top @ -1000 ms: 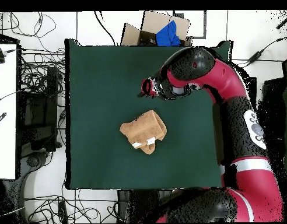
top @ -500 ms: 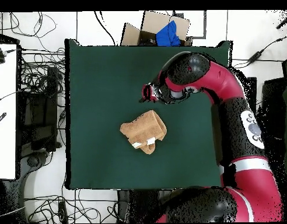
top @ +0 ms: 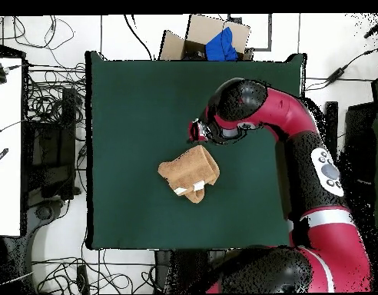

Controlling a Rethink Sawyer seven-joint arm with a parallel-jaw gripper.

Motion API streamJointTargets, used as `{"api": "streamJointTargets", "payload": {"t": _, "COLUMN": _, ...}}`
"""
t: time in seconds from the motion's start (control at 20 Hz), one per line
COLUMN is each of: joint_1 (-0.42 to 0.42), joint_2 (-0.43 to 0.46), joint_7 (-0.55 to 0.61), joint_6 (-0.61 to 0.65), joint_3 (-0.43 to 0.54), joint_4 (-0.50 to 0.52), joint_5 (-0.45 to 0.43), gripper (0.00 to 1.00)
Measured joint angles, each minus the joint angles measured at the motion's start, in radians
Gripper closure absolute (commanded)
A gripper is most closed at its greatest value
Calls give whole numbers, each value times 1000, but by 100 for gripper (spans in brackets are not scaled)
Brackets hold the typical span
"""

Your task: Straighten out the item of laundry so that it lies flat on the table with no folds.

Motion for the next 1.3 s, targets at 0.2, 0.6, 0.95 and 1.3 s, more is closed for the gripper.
{"api": "streamJointTargets", "payload": {"t": 0.2, "joint_1": -1, "joint_2": 1, "joint_7": 0, "joint_6": -15, "joint_3": 0, "joint_4": 2, "joint_5": -35, "gripper": 0}}
{"api": "streamJointTargets", "payload": {"t": 0.6, "joint_1": -15, "joint_2": 4, "joint_7": 0, "joint_6": -55, "joint_3": 0, "joint_4": 2, "joint_5": -83, "gripper": 0}}
{"api": "streamJointTargets", "payload": {"t": 0.95, "joint_1": -40, "joint_2": 31, "joint_7": 0, "joint_6": -105, "joint_3": 0, "joint_4": 1, "joint_5": -116, "gripper": 0}}
{"api": "streamJointTargets", "payload": {"t": 1.3, "joint_1": -44, "joint_2": 83, "joint_7": 0, "joint_6": -151, "joint_3": 0, "joint_4": 2, "joint_5": -120, "gripper": 0}}
